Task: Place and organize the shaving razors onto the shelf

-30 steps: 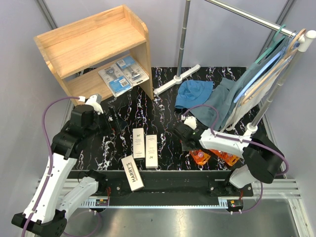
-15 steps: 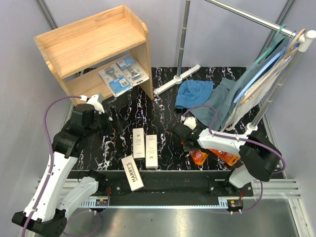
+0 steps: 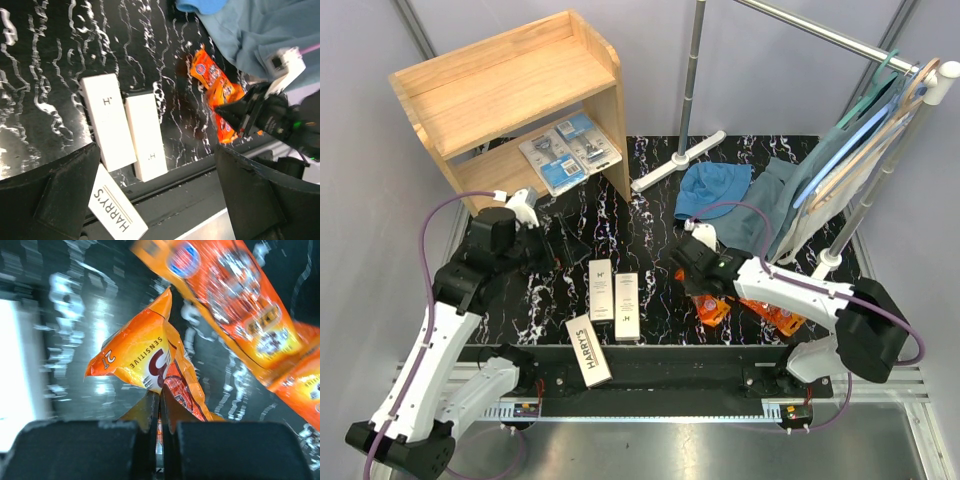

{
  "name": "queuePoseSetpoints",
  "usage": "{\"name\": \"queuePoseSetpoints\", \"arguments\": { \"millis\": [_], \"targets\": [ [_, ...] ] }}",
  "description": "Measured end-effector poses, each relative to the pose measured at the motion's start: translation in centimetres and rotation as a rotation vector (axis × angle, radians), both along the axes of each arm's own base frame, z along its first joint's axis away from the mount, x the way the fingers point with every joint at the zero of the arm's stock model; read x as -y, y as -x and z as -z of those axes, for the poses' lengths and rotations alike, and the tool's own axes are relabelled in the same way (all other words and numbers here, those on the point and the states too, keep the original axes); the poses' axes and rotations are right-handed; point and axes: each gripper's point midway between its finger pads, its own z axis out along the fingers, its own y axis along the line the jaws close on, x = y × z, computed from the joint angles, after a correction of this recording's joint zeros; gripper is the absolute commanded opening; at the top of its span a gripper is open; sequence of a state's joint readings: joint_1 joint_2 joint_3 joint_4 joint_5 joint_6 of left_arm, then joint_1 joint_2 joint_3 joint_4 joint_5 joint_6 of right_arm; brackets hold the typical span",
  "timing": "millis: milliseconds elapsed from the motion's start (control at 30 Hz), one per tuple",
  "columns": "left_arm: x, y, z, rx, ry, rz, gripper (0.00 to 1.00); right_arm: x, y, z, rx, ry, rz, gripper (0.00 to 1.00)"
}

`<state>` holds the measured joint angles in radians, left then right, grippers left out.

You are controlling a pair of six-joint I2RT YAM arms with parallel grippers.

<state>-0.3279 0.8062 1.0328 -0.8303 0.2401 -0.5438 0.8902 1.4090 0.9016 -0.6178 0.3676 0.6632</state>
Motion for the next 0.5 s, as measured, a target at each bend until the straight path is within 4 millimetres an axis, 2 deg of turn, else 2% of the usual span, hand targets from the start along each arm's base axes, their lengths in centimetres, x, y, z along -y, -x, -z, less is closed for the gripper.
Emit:
{"name": "queuePoseSetpoints", "arguments": {
  "millis": [167,300,367,500],
  "targets": [
    [1.4,-0.1,0.8,-0.031,0.032,0.045,0.99,-3.4,-1.1,-4.1,0.059,-0.111,-0.04,0.01],
    [2.5,0.0,1.4,-0.055,0.059,0.084,0.99,-7.0,-0.8,-7.2,0.094,-0.188,-0.111,0.01],
    [3.1,0.0,1.6,-0.064,0.07,0.103,0.99,-8.8,-0.5,-8.0,0.099,-0.208,-0.149,0.01],
    [4.0,0.2,1.9,-0.076,0.089,0.138,0.98,-12.1,0.8,-8.4,0.09,-0.223,-0.223,0.01]
  ]
}}
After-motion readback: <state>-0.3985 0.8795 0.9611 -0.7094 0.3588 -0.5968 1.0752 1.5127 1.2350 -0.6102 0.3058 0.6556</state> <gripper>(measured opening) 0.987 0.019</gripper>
